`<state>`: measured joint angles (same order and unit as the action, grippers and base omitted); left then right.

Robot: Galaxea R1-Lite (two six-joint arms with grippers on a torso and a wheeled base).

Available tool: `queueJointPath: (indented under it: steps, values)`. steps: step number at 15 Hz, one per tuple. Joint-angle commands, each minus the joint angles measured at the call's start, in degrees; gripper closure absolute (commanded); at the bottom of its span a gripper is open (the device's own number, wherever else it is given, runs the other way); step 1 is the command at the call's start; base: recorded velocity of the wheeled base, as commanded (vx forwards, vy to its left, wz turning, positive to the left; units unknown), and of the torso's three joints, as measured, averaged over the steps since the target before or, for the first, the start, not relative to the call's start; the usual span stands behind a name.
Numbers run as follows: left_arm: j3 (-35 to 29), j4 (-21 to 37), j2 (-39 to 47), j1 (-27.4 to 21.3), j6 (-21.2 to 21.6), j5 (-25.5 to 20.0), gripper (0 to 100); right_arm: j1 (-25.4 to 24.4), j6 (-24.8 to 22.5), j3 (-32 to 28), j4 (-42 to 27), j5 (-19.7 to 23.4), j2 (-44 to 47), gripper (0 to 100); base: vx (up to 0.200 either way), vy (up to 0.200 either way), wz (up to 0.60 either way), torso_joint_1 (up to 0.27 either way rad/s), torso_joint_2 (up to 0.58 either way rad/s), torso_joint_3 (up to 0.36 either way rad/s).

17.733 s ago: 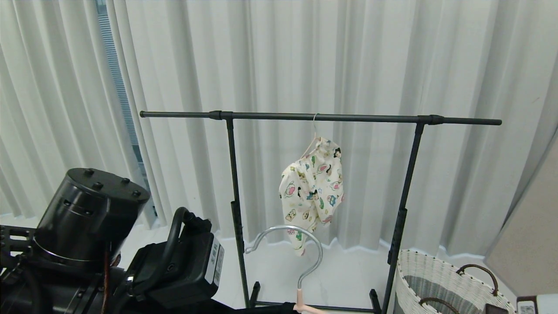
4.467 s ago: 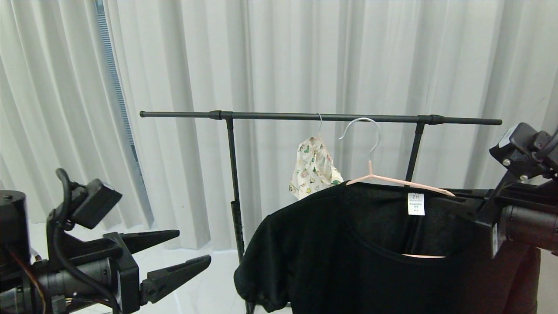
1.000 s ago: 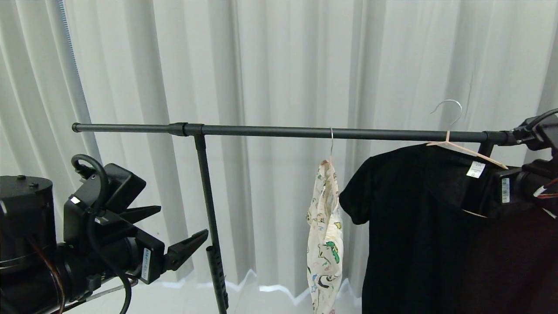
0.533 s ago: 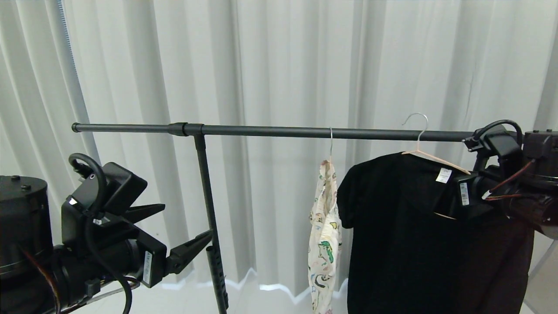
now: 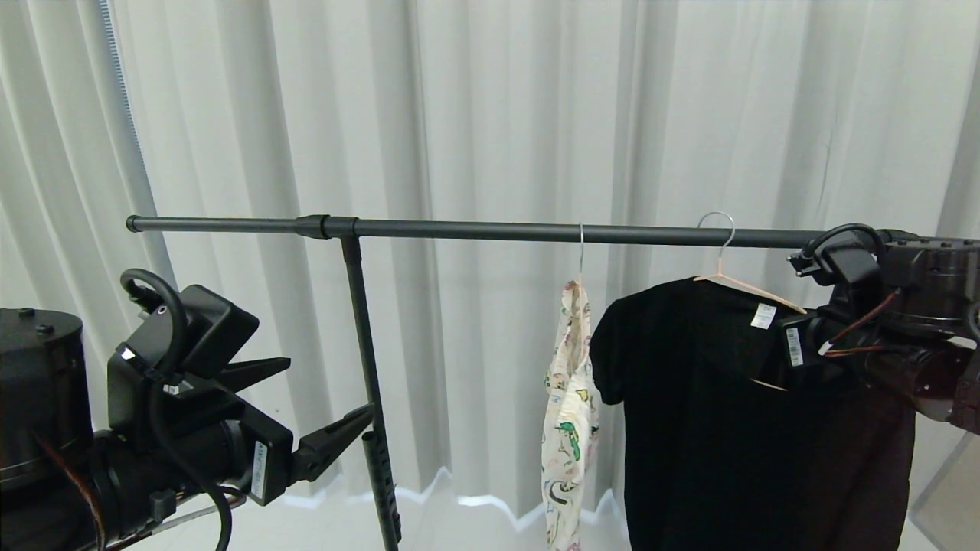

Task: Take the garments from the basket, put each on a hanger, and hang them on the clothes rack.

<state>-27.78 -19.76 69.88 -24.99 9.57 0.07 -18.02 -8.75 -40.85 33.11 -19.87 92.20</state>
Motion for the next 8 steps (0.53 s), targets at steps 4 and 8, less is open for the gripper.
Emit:
queueJointPath:
  steps: [4, 8]
  values:
    - [0.01, -0.01, 0.17, -0.23, 0.01, 0.01, 0, -0.97, -0.04, 0.07, 0.03, -0.17, 0.62, 100, 0.0, 0.0, 0.0, 0.0, 0.0, 0.0]
    - [0.01, -0.01, 0.17, -0.23, 0.01, 0.01, 0, -1.32, -0.04, 0.16, 0.03, -0.17, 0.62, 100, 0.0, 0.0, 0.0, 0.0, 0.0, 0.0]
